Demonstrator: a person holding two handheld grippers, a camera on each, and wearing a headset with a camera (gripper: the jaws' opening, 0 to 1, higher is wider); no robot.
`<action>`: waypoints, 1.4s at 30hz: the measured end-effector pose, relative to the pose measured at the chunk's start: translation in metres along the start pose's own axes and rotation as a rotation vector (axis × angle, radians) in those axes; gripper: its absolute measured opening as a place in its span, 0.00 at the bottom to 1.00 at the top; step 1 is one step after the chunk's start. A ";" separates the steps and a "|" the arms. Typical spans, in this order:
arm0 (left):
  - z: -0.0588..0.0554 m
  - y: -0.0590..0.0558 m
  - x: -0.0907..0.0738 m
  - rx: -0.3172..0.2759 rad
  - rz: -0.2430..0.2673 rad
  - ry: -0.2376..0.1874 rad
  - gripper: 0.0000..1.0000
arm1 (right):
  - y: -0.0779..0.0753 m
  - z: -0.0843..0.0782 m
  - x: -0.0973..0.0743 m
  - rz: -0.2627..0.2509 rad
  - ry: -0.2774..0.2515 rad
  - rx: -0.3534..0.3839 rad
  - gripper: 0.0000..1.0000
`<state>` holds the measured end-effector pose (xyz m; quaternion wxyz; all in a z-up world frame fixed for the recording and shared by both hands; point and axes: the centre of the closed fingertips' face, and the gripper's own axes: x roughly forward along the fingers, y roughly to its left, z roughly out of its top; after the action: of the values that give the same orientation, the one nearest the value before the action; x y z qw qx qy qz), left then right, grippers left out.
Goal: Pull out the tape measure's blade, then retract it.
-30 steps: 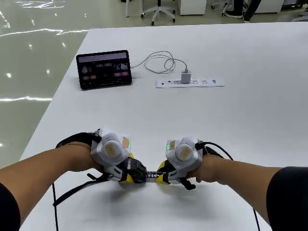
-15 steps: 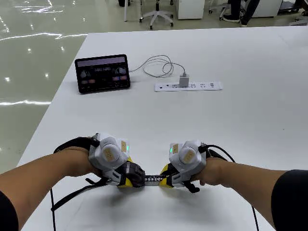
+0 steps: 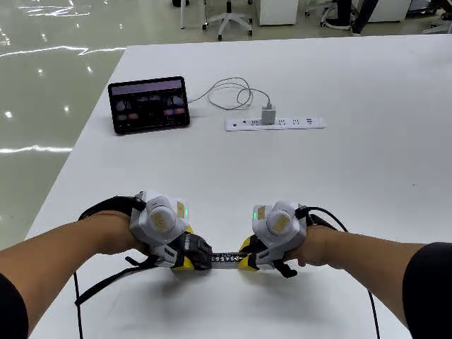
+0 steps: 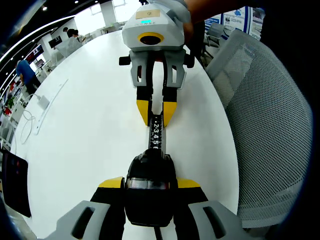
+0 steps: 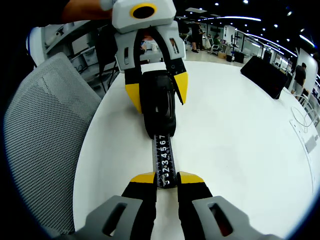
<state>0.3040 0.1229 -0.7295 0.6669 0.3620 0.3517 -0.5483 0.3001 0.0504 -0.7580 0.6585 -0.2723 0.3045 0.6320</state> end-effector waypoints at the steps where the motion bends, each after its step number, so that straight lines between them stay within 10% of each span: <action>1: 0.000 0.000 0.000 -0.001 0.000 0.000 0.33 | 0.000 0.000 0.000 0.000 0.001 -0.001 0.11; 42: 0.000 0.001 0.000 -0.002 0.010 -0.007 0.33 | -0.006 -0.026 -0.023 -0.009 0.006 0.009 0.11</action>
<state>0.3047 0.1228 -0.7295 0.6711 0.3612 0.3482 -0.5458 0.3039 0.0152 -0.7586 0.6618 -0.2727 0.3078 0.6269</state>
